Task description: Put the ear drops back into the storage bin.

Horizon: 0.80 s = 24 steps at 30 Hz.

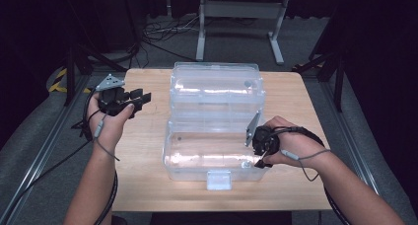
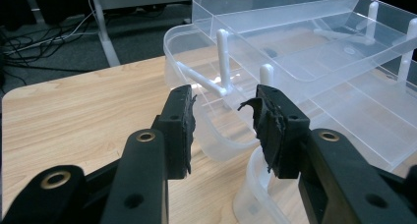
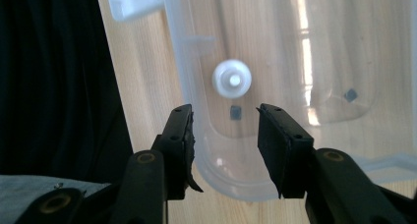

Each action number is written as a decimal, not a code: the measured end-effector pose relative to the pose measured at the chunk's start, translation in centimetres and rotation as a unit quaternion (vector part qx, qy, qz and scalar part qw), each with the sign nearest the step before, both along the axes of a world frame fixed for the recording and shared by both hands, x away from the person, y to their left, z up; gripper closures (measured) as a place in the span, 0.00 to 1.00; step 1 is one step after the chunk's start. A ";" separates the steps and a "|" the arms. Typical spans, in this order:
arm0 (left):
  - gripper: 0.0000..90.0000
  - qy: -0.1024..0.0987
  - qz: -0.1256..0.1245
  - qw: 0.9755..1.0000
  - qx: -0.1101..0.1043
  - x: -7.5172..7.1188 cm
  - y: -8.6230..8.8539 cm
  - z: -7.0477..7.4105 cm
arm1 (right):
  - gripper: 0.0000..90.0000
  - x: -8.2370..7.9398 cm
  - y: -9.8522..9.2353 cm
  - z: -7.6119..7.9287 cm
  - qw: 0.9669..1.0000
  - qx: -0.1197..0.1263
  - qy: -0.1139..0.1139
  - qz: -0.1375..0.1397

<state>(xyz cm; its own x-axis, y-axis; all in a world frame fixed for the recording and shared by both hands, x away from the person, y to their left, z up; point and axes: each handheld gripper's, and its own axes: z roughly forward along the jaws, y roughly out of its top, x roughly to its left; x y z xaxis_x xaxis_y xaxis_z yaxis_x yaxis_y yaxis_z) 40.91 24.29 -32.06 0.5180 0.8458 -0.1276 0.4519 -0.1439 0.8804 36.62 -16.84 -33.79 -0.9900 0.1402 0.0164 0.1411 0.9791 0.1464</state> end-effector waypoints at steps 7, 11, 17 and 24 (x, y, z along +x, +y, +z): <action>0.66 0.004 -0.003 1.000 0.003 0.1 -0.2 -0.1 | 0.64 -0.3 -0.8 -1.4 1.000 -0.011 0.014 -0.005; 0.66 0.005 -0.004 1.000 0.004 0.1 -0.3 -0.2 | 0.67 -0.2 -0.9 -2.5 1.000 -0.017 0.017 -0.001; 0.66 0.008 -0.008 1.000 0.004 0.2 -0.3 -0.3 | 0.73 -0.3 -0.5 -4.4 0.999 -0.022 0.020 0.011; 0.64 0.013 -0.011 1.000 0.005 0.4 -0.3 -0.4 | 0.81 -0.5 -0.1 -5.3 0.999 -0.029 0.023 0.019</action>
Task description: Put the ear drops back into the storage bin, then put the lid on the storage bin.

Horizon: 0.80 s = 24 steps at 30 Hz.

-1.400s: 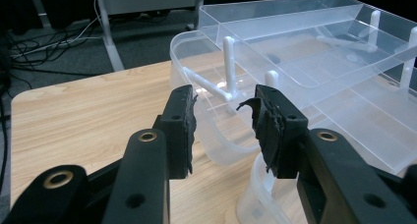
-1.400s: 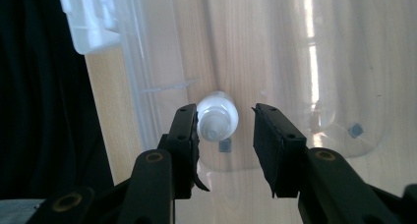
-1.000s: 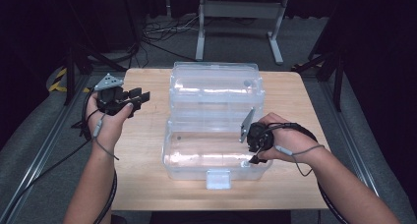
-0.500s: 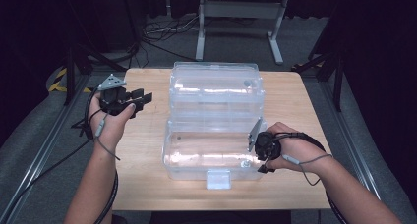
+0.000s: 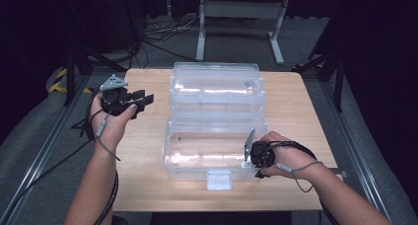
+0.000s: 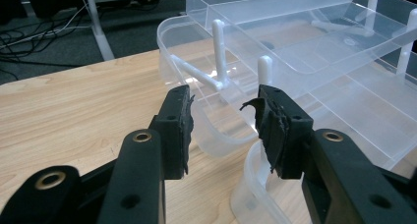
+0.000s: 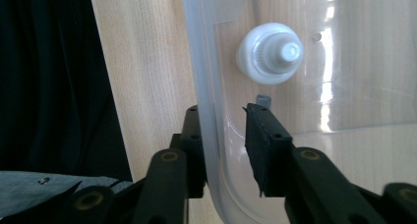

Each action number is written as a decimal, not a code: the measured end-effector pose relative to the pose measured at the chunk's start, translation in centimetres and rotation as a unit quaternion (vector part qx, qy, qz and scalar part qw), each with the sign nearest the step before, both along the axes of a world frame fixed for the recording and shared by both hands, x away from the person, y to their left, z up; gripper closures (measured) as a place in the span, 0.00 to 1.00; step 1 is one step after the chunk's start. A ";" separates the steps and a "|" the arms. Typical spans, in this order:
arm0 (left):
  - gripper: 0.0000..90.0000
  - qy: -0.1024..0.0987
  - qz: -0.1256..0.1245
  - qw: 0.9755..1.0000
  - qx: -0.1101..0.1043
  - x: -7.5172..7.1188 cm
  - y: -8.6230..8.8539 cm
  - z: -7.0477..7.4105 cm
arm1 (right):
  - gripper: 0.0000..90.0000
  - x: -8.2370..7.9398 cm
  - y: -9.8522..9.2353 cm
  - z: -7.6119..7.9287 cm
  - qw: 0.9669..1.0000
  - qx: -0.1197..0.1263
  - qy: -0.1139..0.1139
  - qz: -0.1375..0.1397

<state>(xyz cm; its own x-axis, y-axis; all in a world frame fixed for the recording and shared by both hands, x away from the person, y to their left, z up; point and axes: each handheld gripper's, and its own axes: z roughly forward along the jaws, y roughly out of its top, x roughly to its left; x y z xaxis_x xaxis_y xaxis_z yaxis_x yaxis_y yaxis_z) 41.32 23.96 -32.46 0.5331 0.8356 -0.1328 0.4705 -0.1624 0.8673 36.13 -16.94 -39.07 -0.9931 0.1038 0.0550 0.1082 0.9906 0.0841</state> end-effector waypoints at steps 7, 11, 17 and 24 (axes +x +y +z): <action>0.63 0.000 -0.004 1.000 0.002 0.0 -0.2 0.0 | 0.90 -0.5 0.2 -0.1 1.000 -0.003 -0.006 0.010; 0.62 -0.001 -0.005 1.000 0.003 -0.1 -0.3 0.1 | 0.91 -0.7 0.2 -0.2 1.000 0.000 -0.017 0.019; 0.61 0.003 -0.016 1.000 0.010 0.1 -0.8 0.1 | 0.92 -0.9 0.2 -0.1 1.000 -0.005 -0.020 0.018; 0.60 -0.002 -0.039 0.999 0.021 0.6 -1.7 0.6 | 0.91 -0.8 -0.1 -0.2 1.000 0.012 -0.020 0.015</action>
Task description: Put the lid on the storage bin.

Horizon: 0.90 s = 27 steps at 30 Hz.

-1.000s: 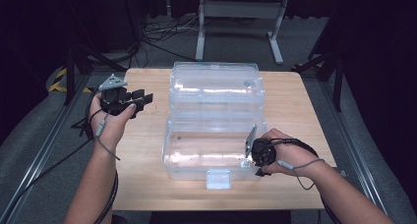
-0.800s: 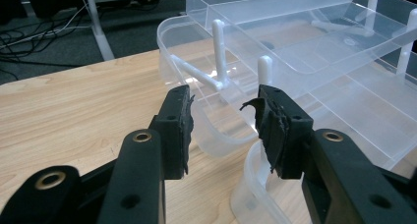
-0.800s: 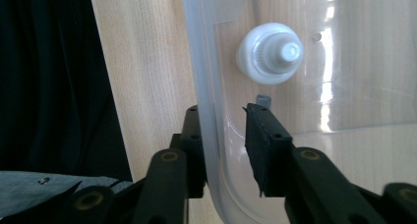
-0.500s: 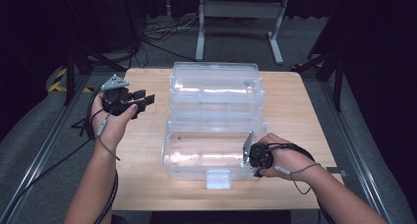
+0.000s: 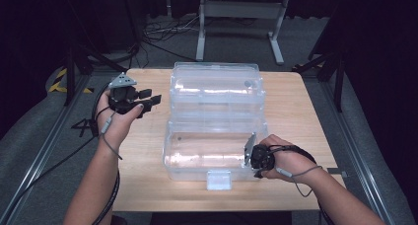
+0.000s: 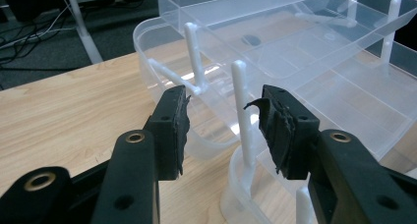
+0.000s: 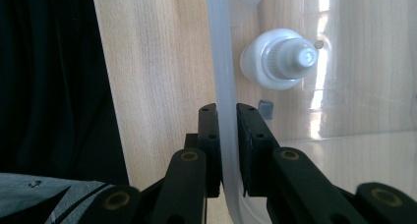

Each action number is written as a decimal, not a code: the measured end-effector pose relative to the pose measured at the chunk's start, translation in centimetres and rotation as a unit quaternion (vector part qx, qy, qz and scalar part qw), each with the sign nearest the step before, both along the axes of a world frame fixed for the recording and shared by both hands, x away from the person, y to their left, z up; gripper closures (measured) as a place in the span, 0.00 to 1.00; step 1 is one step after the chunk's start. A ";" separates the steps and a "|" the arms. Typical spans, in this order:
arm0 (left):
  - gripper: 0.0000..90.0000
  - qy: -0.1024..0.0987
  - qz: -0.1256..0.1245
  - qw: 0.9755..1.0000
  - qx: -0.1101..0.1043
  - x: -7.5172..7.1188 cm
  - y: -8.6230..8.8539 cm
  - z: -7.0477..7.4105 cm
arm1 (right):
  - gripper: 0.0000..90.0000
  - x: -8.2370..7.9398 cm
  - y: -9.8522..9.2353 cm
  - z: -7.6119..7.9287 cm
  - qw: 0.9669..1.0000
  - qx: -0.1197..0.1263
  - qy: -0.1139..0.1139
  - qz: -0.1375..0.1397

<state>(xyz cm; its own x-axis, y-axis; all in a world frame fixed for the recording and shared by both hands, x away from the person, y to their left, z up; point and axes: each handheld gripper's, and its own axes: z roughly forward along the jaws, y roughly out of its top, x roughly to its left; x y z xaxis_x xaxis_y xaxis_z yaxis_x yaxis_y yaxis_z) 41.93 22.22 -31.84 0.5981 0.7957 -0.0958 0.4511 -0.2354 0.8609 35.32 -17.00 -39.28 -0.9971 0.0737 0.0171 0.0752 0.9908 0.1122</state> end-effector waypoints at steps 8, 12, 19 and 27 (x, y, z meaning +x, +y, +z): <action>0.60 -0.004 -0.045 0.999 0.012 1.1 -1.9 1.3 | 0.91 0.0 -0.2 0.0 1.000 0.007 0.003 -0.008; 0.60 -0.004 -0.067 0.998 0.011 1.6 -2.7 2.0 | 0.91 -0.1 -0.2 0.0 1.000 0.008 0.002 -0.013; 0.60 -0.005 -0.096 0.995 0.018 2.6 -4.1 3.1 | 0.91 -0.1 -0.3 0.0 1.000 0.013 0.001 -0.021; 0.60 -0.005 -0.121 0.992 0.028 3.6 -5.1 3.8 | 0.91 -0.1 -0.4 -0.1 1.000 0.016 0.003 -0.024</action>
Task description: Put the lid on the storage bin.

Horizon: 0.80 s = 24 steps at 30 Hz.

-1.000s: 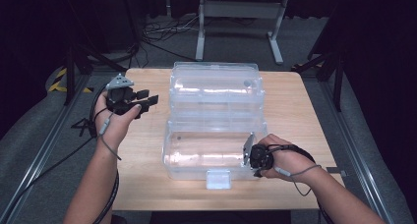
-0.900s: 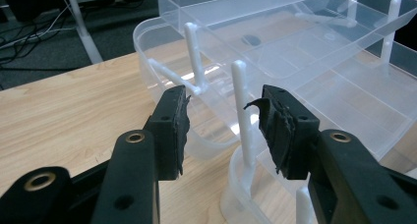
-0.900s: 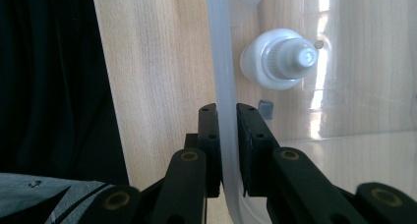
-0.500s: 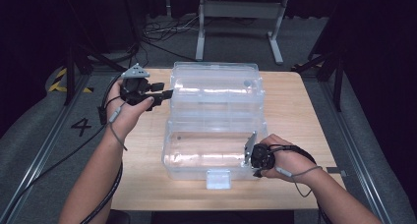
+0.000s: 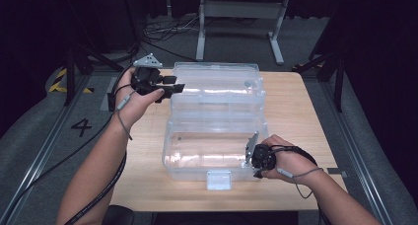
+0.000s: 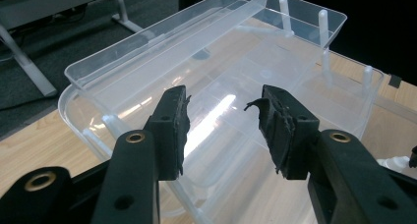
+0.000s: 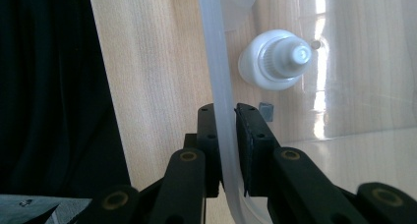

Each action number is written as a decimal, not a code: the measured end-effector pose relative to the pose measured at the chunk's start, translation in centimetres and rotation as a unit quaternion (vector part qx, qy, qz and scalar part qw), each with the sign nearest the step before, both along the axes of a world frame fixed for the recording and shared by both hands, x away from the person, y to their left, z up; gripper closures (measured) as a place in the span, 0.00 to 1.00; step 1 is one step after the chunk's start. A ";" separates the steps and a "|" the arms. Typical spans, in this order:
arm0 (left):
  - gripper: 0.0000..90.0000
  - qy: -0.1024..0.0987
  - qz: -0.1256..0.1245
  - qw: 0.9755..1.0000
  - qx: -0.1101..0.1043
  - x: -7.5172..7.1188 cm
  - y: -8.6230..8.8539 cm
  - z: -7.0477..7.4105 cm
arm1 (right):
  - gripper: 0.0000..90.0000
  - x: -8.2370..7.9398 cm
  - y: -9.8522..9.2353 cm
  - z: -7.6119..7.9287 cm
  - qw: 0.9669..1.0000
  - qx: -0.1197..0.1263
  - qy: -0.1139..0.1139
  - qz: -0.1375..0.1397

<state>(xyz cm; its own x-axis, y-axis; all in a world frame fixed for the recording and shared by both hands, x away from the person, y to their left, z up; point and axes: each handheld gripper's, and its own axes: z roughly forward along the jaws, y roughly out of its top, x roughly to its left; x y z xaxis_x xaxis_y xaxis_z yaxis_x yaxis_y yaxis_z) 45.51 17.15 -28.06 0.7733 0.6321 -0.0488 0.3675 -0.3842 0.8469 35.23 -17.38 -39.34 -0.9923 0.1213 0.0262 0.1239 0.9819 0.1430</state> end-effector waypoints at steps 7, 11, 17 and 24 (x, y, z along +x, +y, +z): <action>0.61 0.009 -0.036 0.999 0.024 1.2 -1.1 -0.2 | 0.91 0.0 -0.1 0.0 1.000 0.000 0.001 -0.002; 0.61 0.017 -0.062 0.997 0.042 1.7 -2.0 -0.5 | 0.91 0.0 -0.2 0.0 1.000 0.004 0.000 -0.001; 0.61 0.027 -0.098 0.993 0.065 2.0 -3.2 -0.9 | 0.91 0.0 -0.3 0.0 1.000 0.008 -0.001 -0.003; 0.61 0.032 -0.110 0.988 0.106 2.5 -4.2 -1.6 | 0.90 -0.1 -0.4 -0.1 1.000 0.015 0.000 -0.006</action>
